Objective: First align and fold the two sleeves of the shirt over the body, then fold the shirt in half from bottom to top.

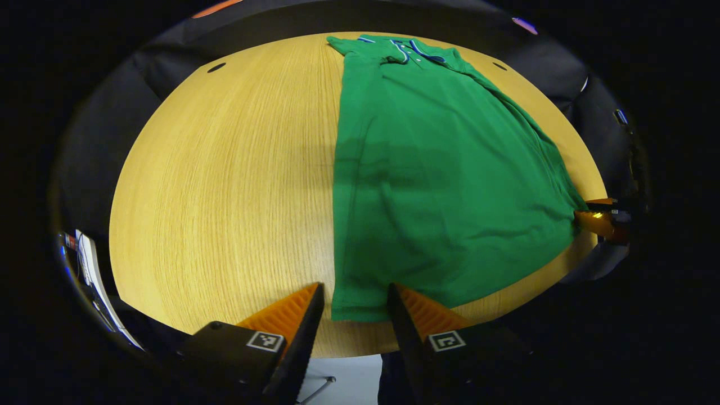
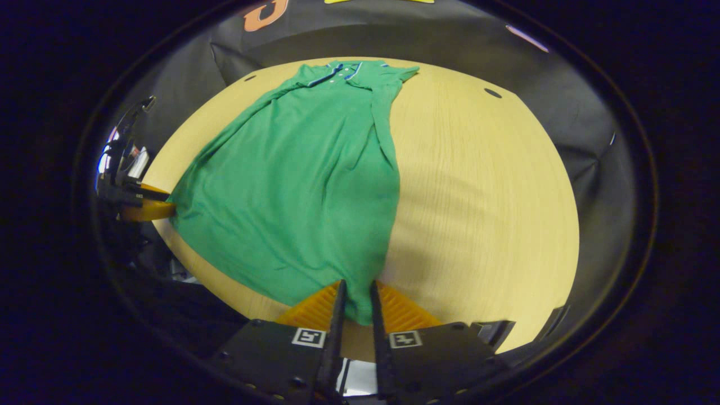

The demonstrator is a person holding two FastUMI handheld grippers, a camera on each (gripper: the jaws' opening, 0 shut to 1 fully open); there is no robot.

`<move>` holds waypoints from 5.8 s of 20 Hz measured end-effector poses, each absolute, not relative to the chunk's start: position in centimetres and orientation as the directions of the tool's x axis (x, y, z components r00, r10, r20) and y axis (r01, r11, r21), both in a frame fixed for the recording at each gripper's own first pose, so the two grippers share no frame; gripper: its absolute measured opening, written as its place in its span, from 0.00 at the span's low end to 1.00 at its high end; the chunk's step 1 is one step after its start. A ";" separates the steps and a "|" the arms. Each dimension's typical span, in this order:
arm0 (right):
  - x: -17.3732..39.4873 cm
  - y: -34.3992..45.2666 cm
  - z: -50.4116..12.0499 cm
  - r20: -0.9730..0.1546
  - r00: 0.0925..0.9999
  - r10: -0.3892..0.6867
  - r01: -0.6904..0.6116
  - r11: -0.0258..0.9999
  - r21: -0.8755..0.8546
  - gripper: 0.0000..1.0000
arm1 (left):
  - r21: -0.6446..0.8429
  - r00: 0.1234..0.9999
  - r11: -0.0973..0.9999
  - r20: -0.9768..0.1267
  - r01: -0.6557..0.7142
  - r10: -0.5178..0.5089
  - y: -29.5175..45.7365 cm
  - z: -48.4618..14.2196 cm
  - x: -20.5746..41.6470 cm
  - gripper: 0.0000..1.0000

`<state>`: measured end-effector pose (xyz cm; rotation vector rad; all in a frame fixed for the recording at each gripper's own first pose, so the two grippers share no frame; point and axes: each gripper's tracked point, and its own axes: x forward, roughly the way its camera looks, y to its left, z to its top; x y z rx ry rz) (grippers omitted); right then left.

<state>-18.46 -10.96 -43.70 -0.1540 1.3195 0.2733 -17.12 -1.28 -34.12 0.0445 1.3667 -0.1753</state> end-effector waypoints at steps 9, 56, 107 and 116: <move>-17.1 -10.7 -42.7 -0.960 0.253 0.121 -0.254 0.966 0.055 0.00 | -0.188 0.124 0.964 -0.969 0.188 -0.214 -2.6 -33.7 -17.3 0.07; 28.7 -3.2 -29.7 -0.623 0.768 0.148 -0.132 0.989 0.073 0.00 | -0.089 0.843 0.992 -0.524 0.089 -0.123 -2.9 -20.3 28.7 0.07; -3.0 -2.9 -7.5 -0.216 0.975 0.054 -0.057 0.998 -0.009 0.96 | 0.012 0.994 1.000 -0.107 -0.018 0.019 -8.0 3.7 0.5 1.00; -8.3 -1.0 -5.3 -0.163 0.983 0.078 -0.085 0.996 -0.034 0.96 | 0.020 0.997 0.999 -0.063 -0.032 0.033 -8.3 6.1 -4.2 1.00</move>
